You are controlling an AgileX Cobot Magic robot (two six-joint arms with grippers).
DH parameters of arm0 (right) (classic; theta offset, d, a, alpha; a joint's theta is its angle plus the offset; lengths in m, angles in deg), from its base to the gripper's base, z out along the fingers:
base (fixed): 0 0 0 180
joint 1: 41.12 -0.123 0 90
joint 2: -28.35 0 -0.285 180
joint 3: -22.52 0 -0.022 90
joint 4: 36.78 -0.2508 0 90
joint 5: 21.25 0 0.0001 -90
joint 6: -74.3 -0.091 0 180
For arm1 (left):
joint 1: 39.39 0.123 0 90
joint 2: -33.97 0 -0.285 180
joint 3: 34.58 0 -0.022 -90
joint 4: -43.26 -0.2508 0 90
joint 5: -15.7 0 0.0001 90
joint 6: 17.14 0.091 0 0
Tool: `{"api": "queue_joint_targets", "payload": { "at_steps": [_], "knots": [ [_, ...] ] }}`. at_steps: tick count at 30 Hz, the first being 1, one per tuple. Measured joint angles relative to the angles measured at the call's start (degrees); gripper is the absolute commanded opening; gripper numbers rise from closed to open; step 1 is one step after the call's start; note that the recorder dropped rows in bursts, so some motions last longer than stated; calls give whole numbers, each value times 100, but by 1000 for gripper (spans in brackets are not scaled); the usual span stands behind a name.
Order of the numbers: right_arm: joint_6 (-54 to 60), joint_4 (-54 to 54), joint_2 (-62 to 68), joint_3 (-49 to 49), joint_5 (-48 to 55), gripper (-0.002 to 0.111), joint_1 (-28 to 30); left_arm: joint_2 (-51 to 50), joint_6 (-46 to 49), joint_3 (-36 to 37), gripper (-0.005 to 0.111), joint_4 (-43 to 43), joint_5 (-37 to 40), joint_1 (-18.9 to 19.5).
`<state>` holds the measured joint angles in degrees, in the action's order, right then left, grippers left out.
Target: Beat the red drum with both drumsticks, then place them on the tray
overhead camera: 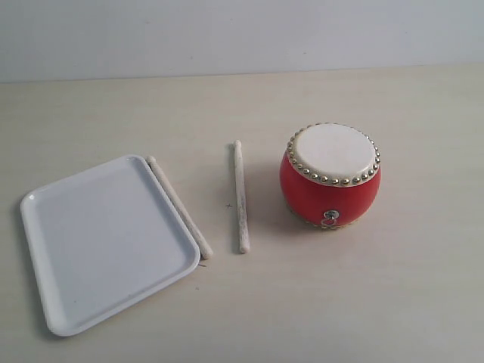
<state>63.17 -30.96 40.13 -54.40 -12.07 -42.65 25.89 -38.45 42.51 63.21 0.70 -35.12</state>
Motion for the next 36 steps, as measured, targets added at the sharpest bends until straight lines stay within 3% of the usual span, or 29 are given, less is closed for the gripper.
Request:
{"api": "queue_joint_targets", "payload": {
  "at_steps": [7,10,14,20,24,27,30,33,36],
  "knots": [
    [0,0,0,0,0,0,0,-888,-921,9,0,-542,-414,0],
    [0,0,0,0,0,0,0,-1639,-1795,-275,0,-1515,-511,0],
    [0,0,0,0,0,0,0,-2810,-3532,-1309,0,-3934,-721,0],
    [0,0,0,0,0,0,0,-4822,-6922,-3306,0,-8671,-1211,-19],
    [0,0,0,0,0,0,0,-6250,-8284,-4469,0,-11064,-1392,-386],
    [0,0,0,0,0,0,0,-6976,-8004,-5116,0,-11713,-1299,-775],
    [0,0,0,0,0,0,0,-7455,-6932,-5557,0,-11937,-665,-1264],
    [0,0,0,0,0,0,0,-7810,-5020,-5780,0,-12032,987,-1838],
    [0,0,0,0,0,0,0,-8347,-2962,-6021,0,-12078,3480,-2460]
  ]
}}
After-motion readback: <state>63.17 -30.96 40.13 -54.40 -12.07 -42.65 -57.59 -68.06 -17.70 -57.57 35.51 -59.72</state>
